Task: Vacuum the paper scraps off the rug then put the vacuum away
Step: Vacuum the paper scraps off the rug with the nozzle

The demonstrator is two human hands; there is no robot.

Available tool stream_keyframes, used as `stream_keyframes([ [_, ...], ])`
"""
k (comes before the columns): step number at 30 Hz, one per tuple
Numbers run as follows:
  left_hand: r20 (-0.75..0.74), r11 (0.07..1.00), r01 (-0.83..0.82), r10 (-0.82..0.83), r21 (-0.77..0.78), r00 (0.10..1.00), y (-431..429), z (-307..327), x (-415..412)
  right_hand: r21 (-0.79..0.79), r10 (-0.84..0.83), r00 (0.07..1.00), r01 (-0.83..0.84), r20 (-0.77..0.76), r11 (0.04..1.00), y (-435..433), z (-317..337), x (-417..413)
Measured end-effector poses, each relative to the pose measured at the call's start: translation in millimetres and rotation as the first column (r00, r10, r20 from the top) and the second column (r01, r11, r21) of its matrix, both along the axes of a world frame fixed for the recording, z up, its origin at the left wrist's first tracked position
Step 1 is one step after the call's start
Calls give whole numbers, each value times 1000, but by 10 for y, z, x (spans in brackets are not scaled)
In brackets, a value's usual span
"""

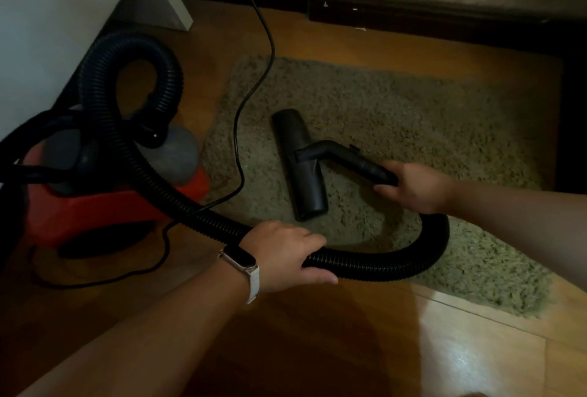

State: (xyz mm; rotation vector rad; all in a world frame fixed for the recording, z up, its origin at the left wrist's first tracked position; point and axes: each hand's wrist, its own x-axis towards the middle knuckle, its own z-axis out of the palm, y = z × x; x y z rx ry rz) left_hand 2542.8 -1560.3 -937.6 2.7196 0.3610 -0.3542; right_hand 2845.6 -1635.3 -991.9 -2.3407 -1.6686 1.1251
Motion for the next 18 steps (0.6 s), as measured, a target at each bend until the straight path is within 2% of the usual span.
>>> stream_keyframes([
  [5, 19, 999, 38, -39, 17, 999, 11, 13, 61, -4, 49, 999, -49, 17, 999, -149, 63, 21],
  [12, 30, 992, 125, -125, 7, 992, 39, 31, 18, -26, 198, 980, -198, -12, 980, -249, 68, -155],
  [18, 23, 993, 118, -118, -3, 993, 57, 23, 14, 5, 144, 990, -144, -3, 989, -258, 50, -115],
])
